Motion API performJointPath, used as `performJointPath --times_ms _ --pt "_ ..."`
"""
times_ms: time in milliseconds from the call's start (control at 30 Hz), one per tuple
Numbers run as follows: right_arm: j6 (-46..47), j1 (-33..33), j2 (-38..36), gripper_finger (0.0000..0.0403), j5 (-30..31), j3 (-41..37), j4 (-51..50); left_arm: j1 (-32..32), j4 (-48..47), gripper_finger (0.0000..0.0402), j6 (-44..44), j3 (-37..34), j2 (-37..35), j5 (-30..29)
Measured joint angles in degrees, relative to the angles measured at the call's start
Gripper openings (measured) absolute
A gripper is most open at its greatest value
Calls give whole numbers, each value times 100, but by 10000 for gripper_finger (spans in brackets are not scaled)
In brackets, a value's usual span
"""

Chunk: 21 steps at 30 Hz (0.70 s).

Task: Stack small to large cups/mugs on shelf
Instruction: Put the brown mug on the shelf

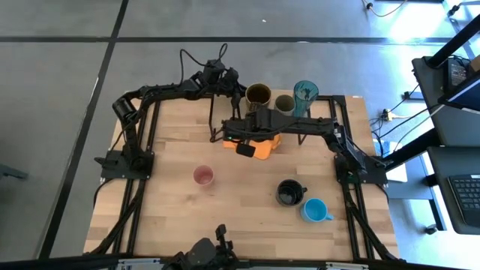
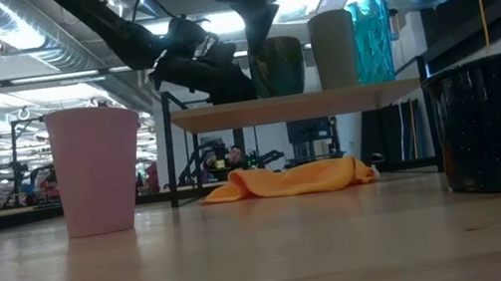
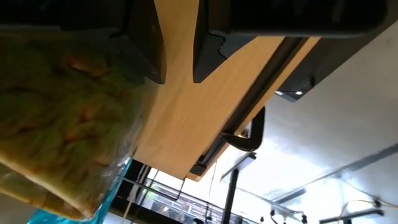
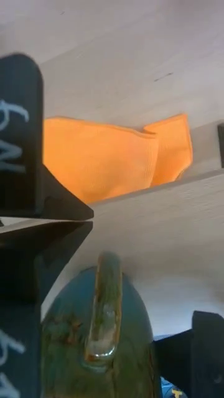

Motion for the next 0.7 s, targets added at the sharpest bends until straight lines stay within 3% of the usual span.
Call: performJointPath --times_ms 400,700 --pt "141 64 -240 18 -4 136 308 1 -165 75 216 0 0 -30" --pt "170 187 -637 5 -188 142 1074 -8 -172 75 216 0 0 -48"
